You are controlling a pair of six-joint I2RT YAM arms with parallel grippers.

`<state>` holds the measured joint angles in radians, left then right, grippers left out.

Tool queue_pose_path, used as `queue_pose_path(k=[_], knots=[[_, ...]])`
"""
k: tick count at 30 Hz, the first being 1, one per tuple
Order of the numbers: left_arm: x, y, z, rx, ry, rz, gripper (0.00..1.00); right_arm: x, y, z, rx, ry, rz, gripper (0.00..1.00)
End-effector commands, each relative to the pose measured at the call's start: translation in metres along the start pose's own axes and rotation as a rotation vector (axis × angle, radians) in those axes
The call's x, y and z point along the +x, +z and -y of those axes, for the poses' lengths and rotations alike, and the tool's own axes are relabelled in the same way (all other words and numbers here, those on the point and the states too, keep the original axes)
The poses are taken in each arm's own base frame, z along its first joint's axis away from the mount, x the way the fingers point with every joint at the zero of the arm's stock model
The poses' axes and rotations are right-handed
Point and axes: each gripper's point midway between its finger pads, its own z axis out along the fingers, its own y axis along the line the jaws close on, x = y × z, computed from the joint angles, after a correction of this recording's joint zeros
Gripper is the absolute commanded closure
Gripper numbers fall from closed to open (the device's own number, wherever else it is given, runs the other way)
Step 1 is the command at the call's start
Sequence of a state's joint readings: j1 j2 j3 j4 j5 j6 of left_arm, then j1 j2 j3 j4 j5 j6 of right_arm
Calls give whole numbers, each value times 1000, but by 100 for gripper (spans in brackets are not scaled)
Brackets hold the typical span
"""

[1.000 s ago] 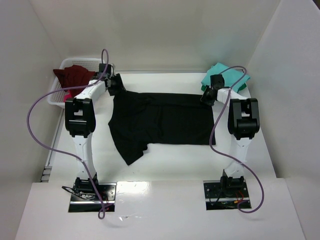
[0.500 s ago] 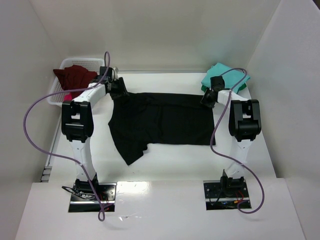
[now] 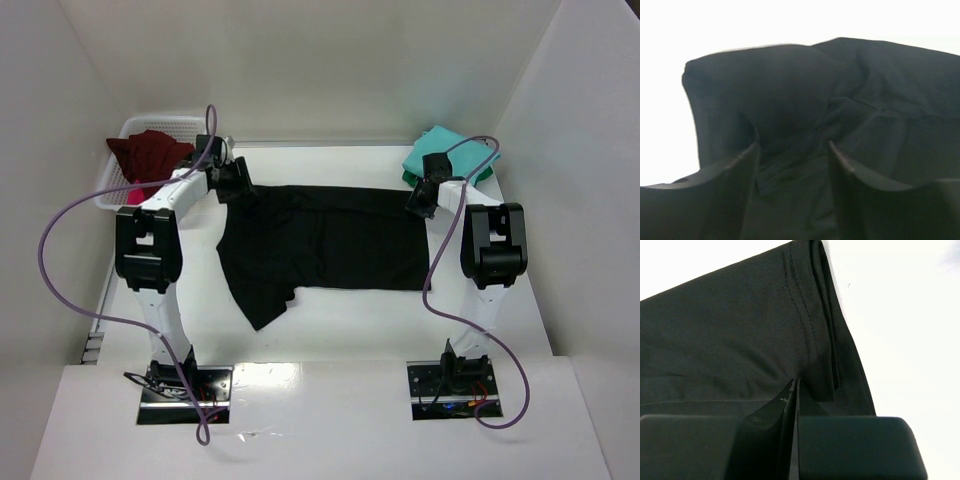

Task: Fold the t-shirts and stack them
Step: Fold the flattened tshirt in 1/3 of the way

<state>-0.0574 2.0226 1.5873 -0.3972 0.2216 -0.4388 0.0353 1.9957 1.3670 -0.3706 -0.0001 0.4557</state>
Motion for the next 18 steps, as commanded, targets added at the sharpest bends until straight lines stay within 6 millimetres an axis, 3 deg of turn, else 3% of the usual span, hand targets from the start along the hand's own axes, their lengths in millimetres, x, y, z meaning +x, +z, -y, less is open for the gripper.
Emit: queue_pose_path(k=[1, 3, 8, 9, 14, 18], knots=[[-7, -20, -11, -82, 26, 44, 33, -8, -9, -5, 2, -12, 24, 94], [-4, -19, -13, -85, 24, 36, 26, -9, -9, -8, -13, -12, 27, 94], [2, -8, -13, -65, 22, 22, 26, -14, -13, -11, -25, -12, 50, 86], [10, -3, -16, -62, 17, -3, 26, -14, -13, -11, -25, -12, 50, 86], [13, 11, -20, -63, 7, -5, 26, -13, -14, -17, -56, -13, 45, 85], [18, 25, -22, -50, -9, -19, 35, -5, -6, -12, -42, -13, 20, 85]])
